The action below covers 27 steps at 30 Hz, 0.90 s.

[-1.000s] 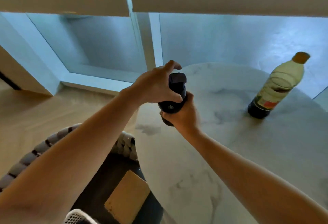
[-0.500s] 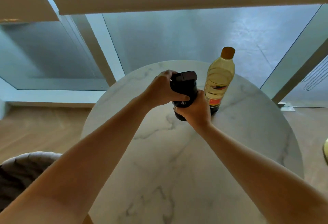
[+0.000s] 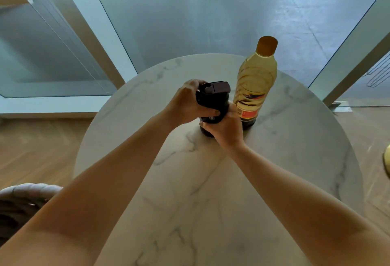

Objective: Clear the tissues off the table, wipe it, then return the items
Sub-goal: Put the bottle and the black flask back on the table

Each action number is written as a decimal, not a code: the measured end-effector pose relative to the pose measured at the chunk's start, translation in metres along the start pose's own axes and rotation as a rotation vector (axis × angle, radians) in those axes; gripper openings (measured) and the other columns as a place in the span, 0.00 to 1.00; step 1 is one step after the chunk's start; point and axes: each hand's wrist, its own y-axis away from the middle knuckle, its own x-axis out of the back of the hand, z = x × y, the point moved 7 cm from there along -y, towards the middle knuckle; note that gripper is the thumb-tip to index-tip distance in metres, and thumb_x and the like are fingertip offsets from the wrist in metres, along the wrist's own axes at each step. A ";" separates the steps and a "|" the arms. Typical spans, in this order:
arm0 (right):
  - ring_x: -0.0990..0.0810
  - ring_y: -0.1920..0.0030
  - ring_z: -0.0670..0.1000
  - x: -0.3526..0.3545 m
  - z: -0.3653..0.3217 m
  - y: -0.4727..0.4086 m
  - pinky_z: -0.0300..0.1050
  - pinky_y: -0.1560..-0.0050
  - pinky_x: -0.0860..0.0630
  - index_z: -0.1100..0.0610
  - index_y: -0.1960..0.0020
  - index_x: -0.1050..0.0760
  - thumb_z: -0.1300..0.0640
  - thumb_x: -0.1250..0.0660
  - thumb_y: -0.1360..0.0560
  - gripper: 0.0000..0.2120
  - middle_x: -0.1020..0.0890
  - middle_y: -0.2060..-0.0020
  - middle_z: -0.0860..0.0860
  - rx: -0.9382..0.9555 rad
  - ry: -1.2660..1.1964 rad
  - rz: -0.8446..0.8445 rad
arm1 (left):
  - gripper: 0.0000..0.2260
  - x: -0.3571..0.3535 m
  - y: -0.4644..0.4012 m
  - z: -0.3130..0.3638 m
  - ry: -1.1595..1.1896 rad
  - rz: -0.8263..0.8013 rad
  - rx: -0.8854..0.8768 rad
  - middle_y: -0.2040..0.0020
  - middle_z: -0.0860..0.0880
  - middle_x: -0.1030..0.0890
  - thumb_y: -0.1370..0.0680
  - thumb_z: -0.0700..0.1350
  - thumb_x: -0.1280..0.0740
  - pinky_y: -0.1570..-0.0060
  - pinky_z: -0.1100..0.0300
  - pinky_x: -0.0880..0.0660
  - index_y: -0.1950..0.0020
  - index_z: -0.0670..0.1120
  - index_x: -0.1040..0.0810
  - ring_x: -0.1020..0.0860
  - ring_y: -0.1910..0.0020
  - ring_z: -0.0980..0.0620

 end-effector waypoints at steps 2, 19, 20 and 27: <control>0.26 0.50 0.47 -0.001 0.000 0.002 0.31 0.51 0.33 0.61 0.38 0.33 0.56 0.21 0.41 0.36 0.24 0.47 0.52 0.009 -0.016 -0.019 | 0.32 -0.001 0.001 0.000 0.005 0.010 -0.021 0.43 0.49 0.26 0.39 0.47 0.21 0.51 0.68 0.34 0.38 0.46 0.28 0.28 0.49 0.55; 0.30 0.39 0.56 -0.080 -0.045 0.131 0.42 0.44 0.30 0.61 0.39 0.32 0.67 0.36 0.29 0.19 0.30 0.42 0.58 0.066 0.171 0.064 | 0.18 0.077 0.141 -0.105 0.150 0.185 0.081 0.37 0.48 0.26 0.24 0.49 0.34 0.43 0.63 0.29 0.36 0.45 0.29 0.27 0.40 0.55; 0.30 0.41 0.56 -0.097 -0.056 0.145 0.39 0.47 0.30 0.61 0.40 0.31 0.67 0.37 0.29 0.18 0.30 0.43 0.57 0.117 0.178 0.003 | 0.16 0.089 0.158 -0.117 0.152 0.219 0.098 0.38 0.49 0.25 0.23 0.48 0.34 0.44 0.64 0.29 0.37 0.46 0.28 0.26 0.42 0.56; 0.26 0.46 0.54 -0.222 -0.131 0.254 0.41 0.54 0.23 0.62 0.42 0.27 0.65 0.37 0.27 0.13 0.27 0.46 0.57 0.447 0.176 -0.369 | 0.11 0.159 0.295 -0.219 0.196 0.399 0.351 0.45 0.53 0.24 0.21 0.45 0.38 0.55 0.79 0.30 0.40 0.47 0.26 0.26 0.50 0.65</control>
